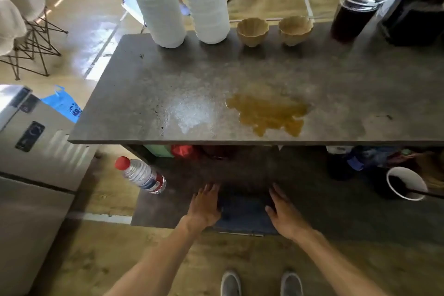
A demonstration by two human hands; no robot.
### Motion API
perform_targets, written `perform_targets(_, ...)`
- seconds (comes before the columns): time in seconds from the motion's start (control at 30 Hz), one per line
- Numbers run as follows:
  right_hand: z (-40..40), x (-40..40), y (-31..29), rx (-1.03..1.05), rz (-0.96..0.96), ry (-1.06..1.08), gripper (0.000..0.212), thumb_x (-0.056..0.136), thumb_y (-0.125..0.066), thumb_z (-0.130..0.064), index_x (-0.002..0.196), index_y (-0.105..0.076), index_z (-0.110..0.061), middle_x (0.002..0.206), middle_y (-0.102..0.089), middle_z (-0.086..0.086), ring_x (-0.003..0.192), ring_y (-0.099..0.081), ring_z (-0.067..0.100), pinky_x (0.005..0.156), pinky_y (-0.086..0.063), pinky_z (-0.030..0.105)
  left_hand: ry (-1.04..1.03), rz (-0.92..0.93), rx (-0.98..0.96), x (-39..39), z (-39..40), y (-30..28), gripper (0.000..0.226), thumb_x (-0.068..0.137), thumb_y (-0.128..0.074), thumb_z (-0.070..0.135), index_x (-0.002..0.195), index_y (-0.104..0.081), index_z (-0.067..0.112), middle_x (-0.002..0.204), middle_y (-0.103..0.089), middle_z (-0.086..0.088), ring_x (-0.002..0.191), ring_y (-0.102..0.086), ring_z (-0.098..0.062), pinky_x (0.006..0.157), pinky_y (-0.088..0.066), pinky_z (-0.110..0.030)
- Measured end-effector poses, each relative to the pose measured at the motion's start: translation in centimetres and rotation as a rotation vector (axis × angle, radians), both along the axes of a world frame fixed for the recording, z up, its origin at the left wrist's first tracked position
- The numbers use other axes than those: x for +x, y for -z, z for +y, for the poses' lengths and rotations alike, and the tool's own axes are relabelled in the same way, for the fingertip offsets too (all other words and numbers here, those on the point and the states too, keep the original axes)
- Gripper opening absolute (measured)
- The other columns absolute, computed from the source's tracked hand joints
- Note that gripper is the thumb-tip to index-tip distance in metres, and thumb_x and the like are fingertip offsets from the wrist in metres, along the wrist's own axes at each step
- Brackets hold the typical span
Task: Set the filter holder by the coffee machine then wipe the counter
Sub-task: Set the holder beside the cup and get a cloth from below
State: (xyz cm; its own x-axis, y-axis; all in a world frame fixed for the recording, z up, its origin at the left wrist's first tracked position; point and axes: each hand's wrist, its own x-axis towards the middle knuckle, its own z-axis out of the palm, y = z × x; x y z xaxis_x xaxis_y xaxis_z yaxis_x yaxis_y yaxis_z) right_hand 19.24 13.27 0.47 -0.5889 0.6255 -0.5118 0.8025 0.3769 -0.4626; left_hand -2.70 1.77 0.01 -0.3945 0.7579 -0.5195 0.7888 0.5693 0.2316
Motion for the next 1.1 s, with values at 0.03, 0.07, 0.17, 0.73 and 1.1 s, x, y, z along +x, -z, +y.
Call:
perform_targets(0.03, 0.0, -0.7, 0.4, -0.010, -0.041, -0.043, 0.062, 0.104, -0.039, -0.034, 0.157, -0.011, -0.018, 0.164, 0.000, -0.009, 0.151, -0.009, 0.018, 0.119, -0.013, 0.027, 0.037, -0.001, -0.024, 0.0, 0.2, 0.7, 0.074, 0.085, -0.060, 0.032, 0.150, -0.026, 0.022, 0.149, -0.038, -0.004, 0.135, -0.041, -0.028, 0.112, -0.034, -0.040)
perform_targets(0.07, 0.1, -1.2, 0.9, 0.007, -0.076, -0.076, 0.064, 0.104, -0.041, -0.034, 0.157, -0.008, -0.018, 0.164, -0.001, -0.006, 0.151, -0.010, 0.020, 0.119, -0.014, 0.030, 0.069, -0.003, -0.042, 0.1, 0.3, 1.0, 0.075, 0.085, -0.060, 0.031, 0.151, -0.026, 0.022, 0.150, -0.037, -0.004, 0.136, -0.040, -0.028, 0.113, -0.033, -0.041)
perform_targets(0.17, 0.4, -2.1, 1.5, 0.103, -0.118, -0.092, 0.067, 0.099, -0.050, -0.034, 0.156, -0.018, -0.021, 0.162, -0.018, 0.002, 0.146, -0.023, 0.027, 0.119, -0.023, 0.038, 0.121, 0.033, 0.024, 0.2, 0.1, 1.7, 0.069, 0.084, -0.061, 0.029, 0.147, -0.034, 0.022, 0.146, -0.041, -0.004, 0.134, -0.040, -0.027, 0.112, -0.034, -0.040)
perform_targets(0.73, -1.8, 3.1, -10.0, -0.006, 0.371, 0.134, 0.024, 0.087, -0.066, -0.012, 0.092, -0.058, -0.033, 0.087, -0.064, -0.008, 0.078, -0.064, 0.006, 0.068, -0.056, 0.035, -0.090, -0.424, 0.595, 1.2, -3.8, -9.5, 0.034, 0.069, -0.058, -0.002, 0.087, -0.048, 0.025, 0.072, -0.056, 0.006, 0.060, -0.048, -0.005, 0.054, -0.039, -0.020)
perform_targets(1.1, -0.6, 2.5, -8.4, 0.018, 0.402, 0.222, 0.026, 0.086, -0.067, -0.009, 0.100, -0.064, -0.031, 0.094, -0.065, -0.019, 0.088, -0.061, -0.006, 0.073, -0.050, 0.014, -0.144, -0.339, 0.590, 2.2, -2.0, -7.7, 0.036, 0.070, -0.064, -0.005, 0.098, -0.066, 0.018, 0.083, -0.063, 0.016, 0.080, -0.059, 0.012, 0.066, -0.038, -0.002)
